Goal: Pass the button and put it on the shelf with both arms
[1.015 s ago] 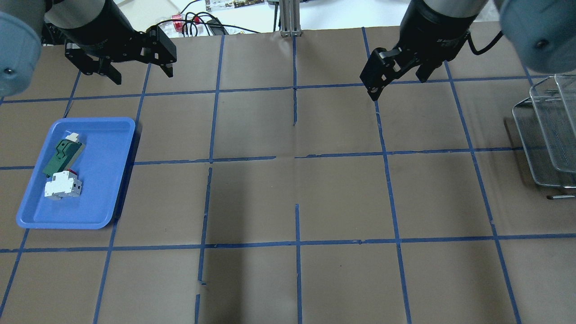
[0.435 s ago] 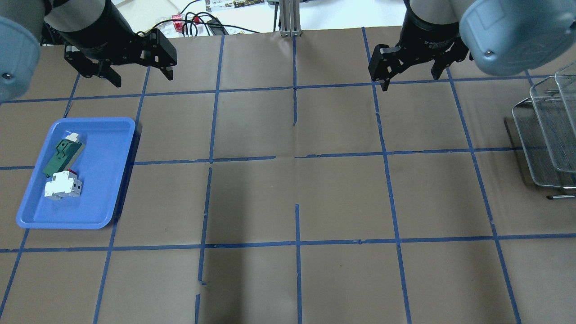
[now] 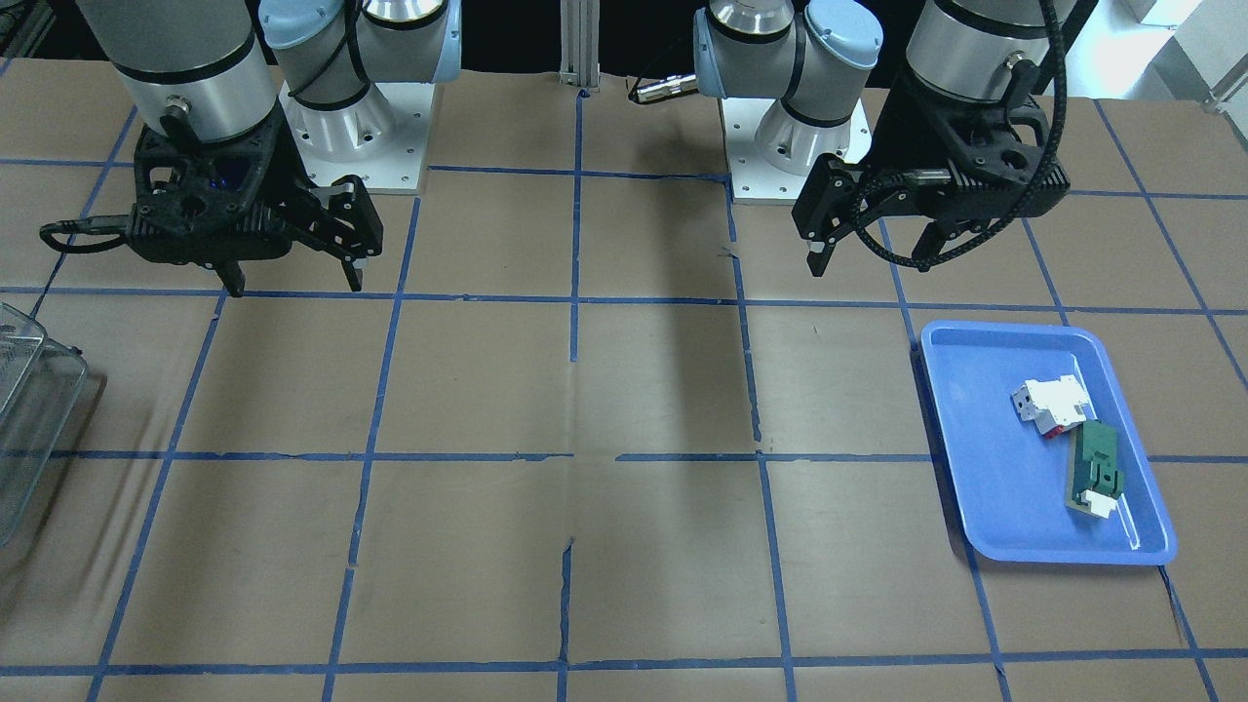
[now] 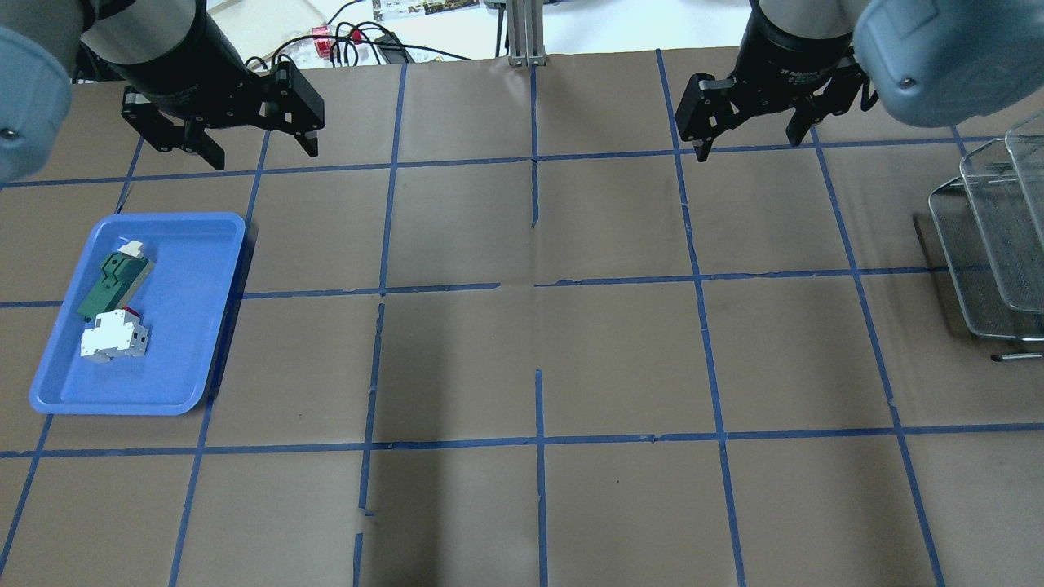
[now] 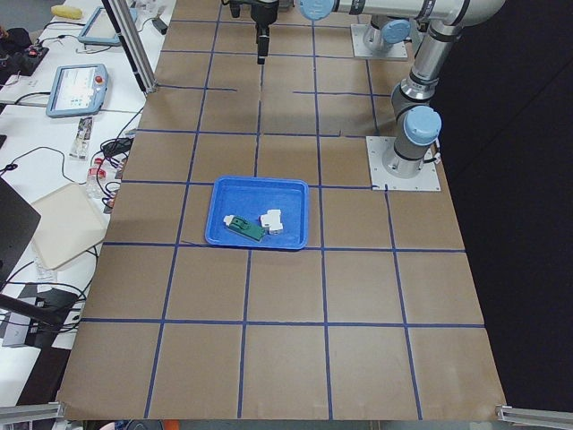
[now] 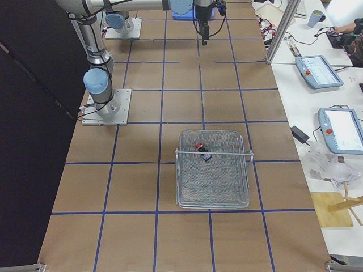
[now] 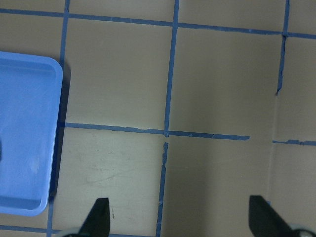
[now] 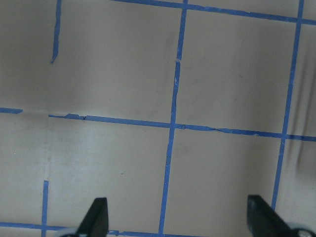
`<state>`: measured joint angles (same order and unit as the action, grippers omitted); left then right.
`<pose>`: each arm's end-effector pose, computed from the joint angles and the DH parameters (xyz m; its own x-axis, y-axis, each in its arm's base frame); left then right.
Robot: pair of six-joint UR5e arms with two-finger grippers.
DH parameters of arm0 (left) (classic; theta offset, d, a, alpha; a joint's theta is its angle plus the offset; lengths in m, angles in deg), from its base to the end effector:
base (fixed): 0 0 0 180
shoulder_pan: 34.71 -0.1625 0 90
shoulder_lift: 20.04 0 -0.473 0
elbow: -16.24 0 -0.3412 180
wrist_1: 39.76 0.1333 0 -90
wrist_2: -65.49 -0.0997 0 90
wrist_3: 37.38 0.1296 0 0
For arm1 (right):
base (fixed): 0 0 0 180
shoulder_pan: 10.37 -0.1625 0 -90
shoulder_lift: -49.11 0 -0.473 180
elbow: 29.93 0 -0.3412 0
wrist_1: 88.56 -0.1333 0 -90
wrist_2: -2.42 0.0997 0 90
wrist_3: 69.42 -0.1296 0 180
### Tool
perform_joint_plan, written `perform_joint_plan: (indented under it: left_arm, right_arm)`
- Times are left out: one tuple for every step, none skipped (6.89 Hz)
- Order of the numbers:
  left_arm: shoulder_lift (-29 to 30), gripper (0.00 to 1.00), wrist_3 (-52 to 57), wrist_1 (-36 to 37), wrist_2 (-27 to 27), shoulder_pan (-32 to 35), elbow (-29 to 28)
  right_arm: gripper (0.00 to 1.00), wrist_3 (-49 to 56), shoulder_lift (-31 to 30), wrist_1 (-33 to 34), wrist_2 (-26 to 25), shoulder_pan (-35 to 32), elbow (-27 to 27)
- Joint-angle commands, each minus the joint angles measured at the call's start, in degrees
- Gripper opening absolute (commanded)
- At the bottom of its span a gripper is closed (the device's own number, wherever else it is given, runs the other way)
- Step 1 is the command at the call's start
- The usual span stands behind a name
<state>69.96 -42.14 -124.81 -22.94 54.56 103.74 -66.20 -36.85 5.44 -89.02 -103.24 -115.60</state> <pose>-0.1310 -0.4582 0.5349 -0.9951 -0.0914 0.0378 -0.0955 0.9873 -0.1270 0.1541 -0.4765 0.5143 -0.9941 -0.1040 0.0292 -0.1059 0.9917 -0.0733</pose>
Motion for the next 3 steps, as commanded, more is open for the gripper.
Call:
perform_joint_plan:
  left_arm:
    - [0.0,1.0,0.1,-0.2,2.56,-0.15,0.22]
    - [0.0,1.0,0.45,-0.12,2.56,-0.23,0.3]
    - [0.0,1.0,0.54,-0.2,2.39,-0.5,0.3]
  right_arm:
    - [1.0,0.56,-0.96,-2.4,0.74,0.67,0.33]
    - [1.0,0.65,-1.23,-4.07,0.47,0.67,0.33]
    - [1.0,0.65,-1.58,-4.09,0.38,0.67,0.33]
